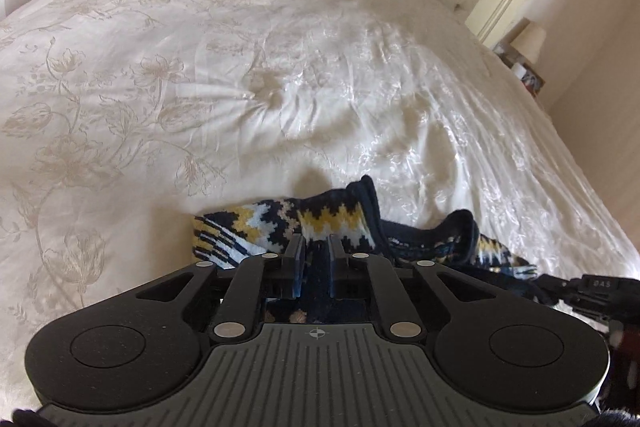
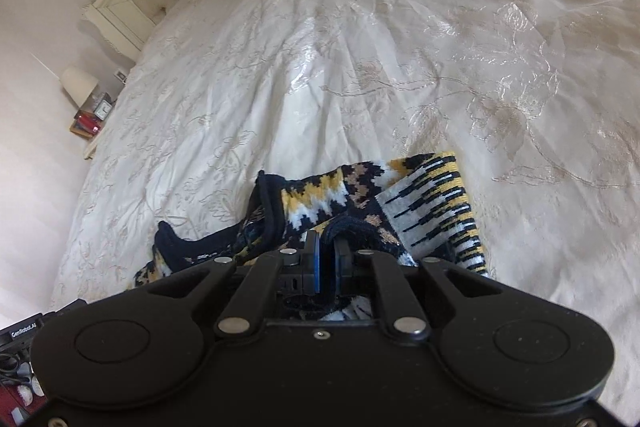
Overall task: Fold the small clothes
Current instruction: 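Lift the hem with both grippers and fold it over toward the collar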
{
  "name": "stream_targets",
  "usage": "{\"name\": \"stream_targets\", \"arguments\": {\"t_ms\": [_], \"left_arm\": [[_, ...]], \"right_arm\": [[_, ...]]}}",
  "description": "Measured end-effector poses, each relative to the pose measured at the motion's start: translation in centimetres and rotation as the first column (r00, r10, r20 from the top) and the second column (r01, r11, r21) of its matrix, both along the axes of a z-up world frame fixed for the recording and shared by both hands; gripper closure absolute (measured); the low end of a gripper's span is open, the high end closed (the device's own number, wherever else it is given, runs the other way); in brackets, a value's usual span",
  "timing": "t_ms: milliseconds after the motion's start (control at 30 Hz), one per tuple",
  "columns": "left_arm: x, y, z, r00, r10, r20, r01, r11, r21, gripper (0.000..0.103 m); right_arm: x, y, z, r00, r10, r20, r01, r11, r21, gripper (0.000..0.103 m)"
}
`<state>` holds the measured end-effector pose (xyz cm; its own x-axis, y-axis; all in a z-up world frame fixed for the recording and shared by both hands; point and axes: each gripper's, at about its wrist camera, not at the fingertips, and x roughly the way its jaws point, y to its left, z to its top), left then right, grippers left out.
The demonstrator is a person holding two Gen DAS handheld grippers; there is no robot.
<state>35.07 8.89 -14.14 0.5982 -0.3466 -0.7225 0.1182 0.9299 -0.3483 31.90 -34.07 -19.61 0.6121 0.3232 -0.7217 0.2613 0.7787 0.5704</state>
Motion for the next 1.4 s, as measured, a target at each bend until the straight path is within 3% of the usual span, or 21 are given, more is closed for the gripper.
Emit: {"name": "stream_targets", "arguments": {"t_ms": [67,100,167,200,333,667,700,767,833,900,933,967,1100,1200,1333,1400], "left_arm": [[0.1,-0.1,-1.0,0.999,-0.041,-0.032,0.042,0.999,0.010,0.071],[0.0,-0.2,-1.5,0.997,-0.065,-0.040,0.066,0.998,0.018,0.069],[-0.2,-0.8,-2.3,0.992,-0.114,-0.049,0.116,0.992,0.042,0.066],[-0.3,-1.2,-2.8,0.989,-0.137,-0.059,0.140,0.989,0.055,0.065],[-0.1,-2.5,-4.3,0.977,-0.179,-0.116,0.189,0.979,0.080,0.061],[0.9,-3.9,-5.5,0.980,-0.126,-0.157,0.147,0.980,0.131,0.061],[0.8,-4.2,-5.5,0.981,-0.120,-0.153,0.142,0.979,0.144,0.062],[0.6,-4.7,-5.5,0.981,-0.136,-0.139,0.156,0.977,0.146,0.089],[0.0,-5.2,-5.3,0.985,-0.121,-0.124,0.141,0.975,0.171,0.094],[-0.9,-5.3,-4.8,0.991,-0.094,-0.092,0.109,0.979,0.173,0.096],[-1.6,-5.2,-4.4,0.994,-0.078,-0.071,0.089,0.981,0.173,0.096],[-2.3,-5.2,-3.8,0.997,-0.065,-0.049,0.072,0.983,0.171,0.097],[-5.0,-4.9,-0.8,0.998,-0.041,0.052,0.030,0.983,0.182,0.097],[-5.0,-4.4,0.8,0.995,-0.039,0.090,0.020,0.980,0.200,0.098],[-1.7,-3.8,0.1,0.996,-0.021,0.090,0.000,0.973,0.233,0.097],[0.4,-4.2,-1.3,0.998,-0.034,0.047,0.021,0.966,0.259,0.097]], "right_arm": [[0.3,-0.1,-0.4,1.000,-0.017,-0.012,0.016,0.999,-0.034,0.079],[0.3,-0.1,-0.4,1.000,-0.024,-0.009,0.023,0.999,-0.048,0.074],[-0.1,-0.3,-0.3,0.999,-0.037,0.010,0.037,0.996,-0.078,0.052],[-0.3,-0.4,-0.2,0.999,-0.038,0.019,0.039,0.996,-0.086,0.049],[-0.8,-0.7,-0.2,1.000,0.010,0.012,-0.008,0.992,-0.128,0.049],[1.4,0.3,-1.7,0.975,0.223,-0.019,-0.222,0.953,-0.208,0.046],[1.8,0.5,-2.0,0.968,0.250,-0.025,-0.250,0.944,-0.216,0.046],[2.5,1.1,-2.8,0.954,0.296,-0.038,-0.297,0.925,-0.237,0.046],[2.8,1.4,-3.5,0.947,0.319,-0.036,-0.318,0.918,-0.236,0.046],[2.7,1.6,-3.7,0.945,0.327,-0.027,-0.324,0.918,-0.231,0.052],[2.6,1.7,-3.5,0.942,0.335,-0.023,-0.330,0.914,-0.237,0.077],[2.3,1.9,-3.1,0.939,0.345,-0.019,-0.337,0.904,-0.263,0.092],[0.5,1.8,0.3,0.918,0.386,0.090,-0.354,0.900,-0.254,0.093],[0.0,1.6,2.6,0.902,0.404,0.153,-0.355,0.895,-0.272,0.093],[2.8,1.5,2.1,0.909,0.394,0.131,-0.343,0.890,-0.301,0.093],[4.7,1.8,0.3,0.917,0.388,0.090,-0.346,0.889,-0.301,0.093]]}}
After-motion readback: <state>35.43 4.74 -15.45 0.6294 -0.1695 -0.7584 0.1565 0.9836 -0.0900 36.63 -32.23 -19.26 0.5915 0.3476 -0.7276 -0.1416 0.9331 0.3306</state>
